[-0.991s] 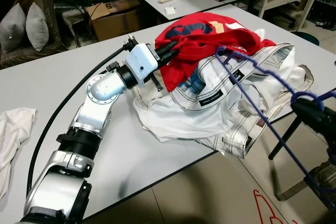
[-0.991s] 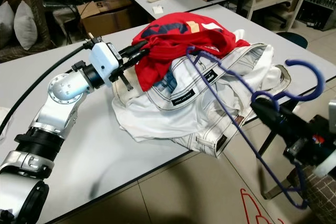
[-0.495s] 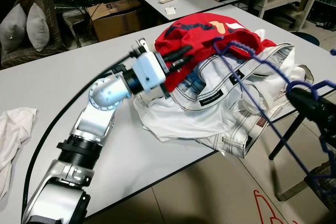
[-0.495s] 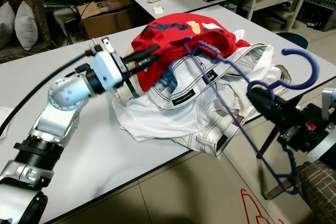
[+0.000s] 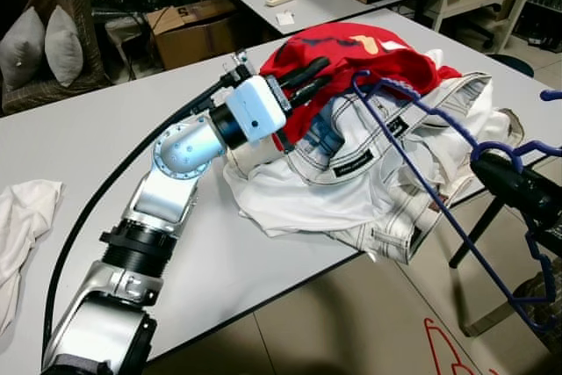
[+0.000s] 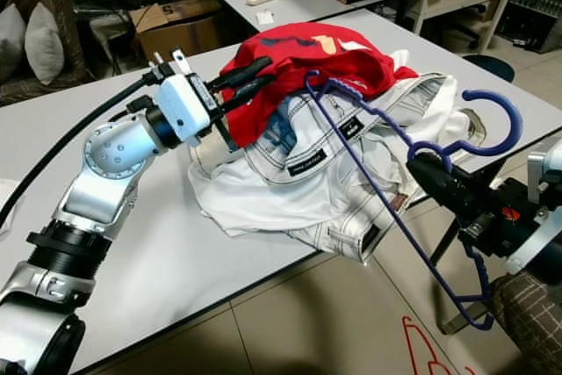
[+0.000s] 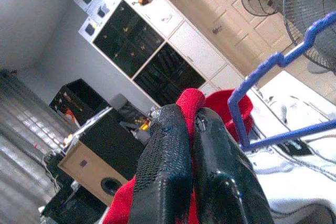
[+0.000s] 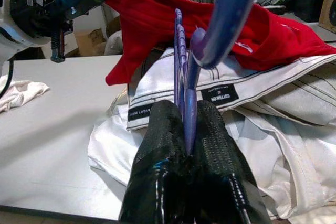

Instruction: Hang hanger

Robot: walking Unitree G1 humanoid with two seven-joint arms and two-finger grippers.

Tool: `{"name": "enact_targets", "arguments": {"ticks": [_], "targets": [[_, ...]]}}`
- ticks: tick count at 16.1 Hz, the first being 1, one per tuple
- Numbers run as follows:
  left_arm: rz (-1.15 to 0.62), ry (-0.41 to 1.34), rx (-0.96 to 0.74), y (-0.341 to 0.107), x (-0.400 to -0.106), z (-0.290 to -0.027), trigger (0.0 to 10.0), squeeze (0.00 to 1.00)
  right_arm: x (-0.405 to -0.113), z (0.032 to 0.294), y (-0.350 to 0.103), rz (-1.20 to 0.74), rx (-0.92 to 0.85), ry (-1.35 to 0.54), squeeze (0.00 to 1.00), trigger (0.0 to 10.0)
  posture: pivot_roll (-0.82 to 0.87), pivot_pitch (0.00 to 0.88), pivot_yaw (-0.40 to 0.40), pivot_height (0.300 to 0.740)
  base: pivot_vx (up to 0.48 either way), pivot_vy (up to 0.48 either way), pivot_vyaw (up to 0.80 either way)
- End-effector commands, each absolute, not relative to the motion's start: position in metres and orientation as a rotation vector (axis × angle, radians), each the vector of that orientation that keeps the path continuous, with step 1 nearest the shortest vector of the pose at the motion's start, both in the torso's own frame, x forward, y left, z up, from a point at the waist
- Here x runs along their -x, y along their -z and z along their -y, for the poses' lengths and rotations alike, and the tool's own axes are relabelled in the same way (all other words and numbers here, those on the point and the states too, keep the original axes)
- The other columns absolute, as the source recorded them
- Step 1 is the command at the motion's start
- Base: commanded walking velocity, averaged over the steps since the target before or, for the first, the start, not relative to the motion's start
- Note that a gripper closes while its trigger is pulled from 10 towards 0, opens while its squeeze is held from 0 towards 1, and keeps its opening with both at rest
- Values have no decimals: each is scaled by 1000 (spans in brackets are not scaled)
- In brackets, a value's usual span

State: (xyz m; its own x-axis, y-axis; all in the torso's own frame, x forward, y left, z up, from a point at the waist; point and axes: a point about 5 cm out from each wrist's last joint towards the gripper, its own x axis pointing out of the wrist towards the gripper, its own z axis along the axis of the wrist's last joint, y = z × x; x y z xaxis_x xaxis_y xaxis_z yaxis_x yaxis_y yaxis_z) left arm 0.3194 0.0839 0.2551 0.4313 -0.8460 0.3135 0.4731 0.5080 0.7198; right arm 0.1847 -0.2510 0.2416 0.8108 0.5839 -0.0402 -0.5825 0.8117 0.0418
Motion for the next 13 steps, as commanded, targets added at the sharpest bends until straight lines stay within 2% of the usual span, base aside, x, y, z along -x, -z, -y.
{"name": "enact_targets", "arguments": {"ticks": [1,9,13], "targets": [[741,918,-594,-257,-314,-82,0,0,-186,248,-244,-33,-25,-645,0,10000,-135,30,105,740,0,0,0],[727,959,-700,-246,-310,-78,0,0,-191,254,-252,1,-20,-643,0,10000,-137,27,93,740,0,0,0],[794,931,-699,-257,-307,-76,0,0,-193,261,-239,-81,-54,-626,0,10000,-138,26,90,740,0,0,0]]}}
